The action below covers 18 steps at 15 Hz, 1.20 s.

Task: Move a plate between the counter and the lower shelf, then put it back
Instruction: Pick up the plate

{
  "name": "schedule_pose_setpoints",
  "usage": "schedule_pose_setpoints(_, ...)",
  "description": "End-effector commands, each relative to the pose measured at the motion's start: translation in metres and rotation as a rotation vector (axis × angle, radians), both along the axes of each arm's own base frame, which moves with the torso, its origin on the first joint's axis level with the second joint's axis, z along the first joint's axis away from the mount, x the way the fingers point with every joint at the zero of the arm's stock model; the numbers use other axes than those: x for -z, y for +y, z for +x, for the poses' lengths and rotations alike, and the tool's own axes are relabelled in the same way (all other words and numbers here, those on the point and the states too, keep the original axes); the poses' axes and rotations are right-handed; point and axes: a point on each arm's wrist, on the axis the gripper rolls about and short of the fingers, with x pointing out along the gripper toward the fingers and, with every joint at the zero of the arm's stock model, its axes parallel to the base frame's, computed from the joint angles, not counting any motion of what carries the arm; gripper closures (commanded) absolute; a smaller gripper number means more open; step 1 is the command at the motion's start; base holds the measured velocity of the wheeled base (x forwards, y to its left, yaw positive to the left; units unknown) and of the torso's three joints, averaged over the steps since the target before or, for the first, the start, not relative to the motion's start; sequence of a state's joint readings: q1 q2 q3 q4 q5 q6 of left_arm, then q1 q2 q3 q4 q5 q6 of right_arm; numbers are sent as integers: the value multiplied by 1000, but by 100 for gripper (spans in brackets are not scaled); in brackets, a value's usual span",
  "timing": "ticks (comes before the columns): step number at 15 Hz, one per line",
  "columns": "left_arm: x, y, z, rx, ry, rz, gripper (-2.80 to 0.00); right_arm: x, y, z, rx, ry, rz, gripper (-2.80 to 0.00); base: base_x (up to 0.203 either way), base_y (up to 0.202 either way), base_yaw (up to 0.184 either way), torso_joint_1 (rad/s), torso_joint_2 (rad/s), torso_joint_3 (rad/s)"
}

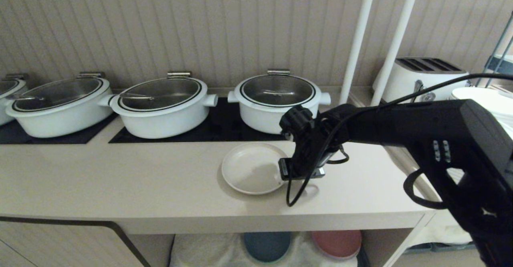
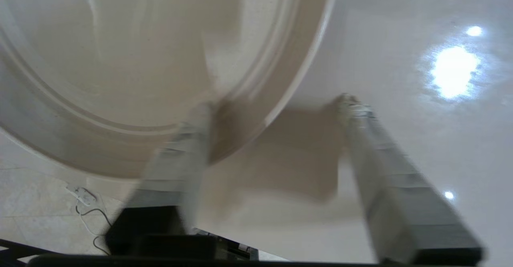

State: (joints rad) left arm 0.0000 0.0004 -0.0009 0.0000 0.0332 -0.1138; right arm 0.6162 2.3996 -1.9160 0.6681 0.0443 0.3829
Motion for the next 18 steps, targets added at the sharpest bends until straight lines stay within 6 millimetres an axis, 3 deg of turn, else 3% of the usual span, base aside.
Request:
schedule_pose_setpoints(1, 0, 0, 0, -1, 0, -1, 0, -1, -1, 0, 2, 4, 0, 0, 0, 0, 0, 0, 0, 0)
schedule_pose_setpoints(18, 0, 0, 0, -1, -1, -1, 0, -19, -11, -1, 22, -13, 9, 0, 0, 0, 0, 0, 0, 0)
